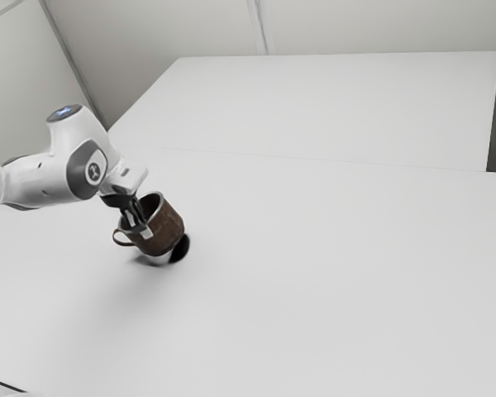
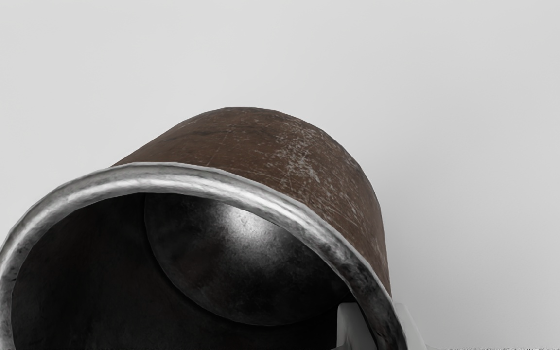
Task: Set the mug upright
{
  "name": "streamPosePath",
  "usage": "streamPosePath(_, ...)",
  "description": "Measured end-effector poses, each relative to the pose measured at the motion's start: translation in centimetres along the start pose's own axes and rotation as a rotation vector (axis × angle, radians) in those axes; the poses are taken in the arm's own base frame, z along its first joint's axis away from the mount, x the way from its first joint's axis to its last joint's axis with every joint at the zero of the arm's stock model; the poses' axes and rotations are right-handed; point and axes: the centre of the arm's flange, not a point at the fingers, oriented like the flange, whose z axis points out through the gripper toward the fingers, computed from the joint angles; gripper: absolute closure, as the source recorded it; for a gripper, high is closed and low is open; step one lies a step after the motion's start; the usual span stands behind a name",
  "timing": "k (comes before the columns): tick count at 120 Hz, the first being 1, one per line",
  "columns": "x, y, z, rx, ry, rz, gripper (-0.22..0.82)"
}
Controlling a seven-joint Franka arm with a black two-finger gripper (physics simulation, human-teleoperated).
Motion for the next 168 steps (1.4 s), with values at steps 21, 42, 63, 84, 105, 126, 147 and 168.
streamPosePath(21,-0.4,0.2,0.6,-0.007,-0.011,0.011,0.79)
streamPosePath(42,-0.5,0.3,1.0,-0.022,-0.011,0.022,0.47)
streamPosePath(63,-0.4,0.3,1.0,-0.025,-0.01,0.036,0.21)
streamPosePath(84,-0.2,0.2,0.5,-0.022,-0.005,0.024,0.09)
streamPosePath(105,1.2,-1.0,-4.0,0.007,0.009,-0.168,0.04)
streamPosePath(126,4.3,-1.8,-9.5,0.022,0.008,-0.314,0.02)
streamPosePath(147,6.2,-3.0,-14.2,-0.005,0.014,-0.439,0.01)
streamPosePath(168,6.3,-5.0,-18.7,-0.019,-0.007,-0.575,0.0)
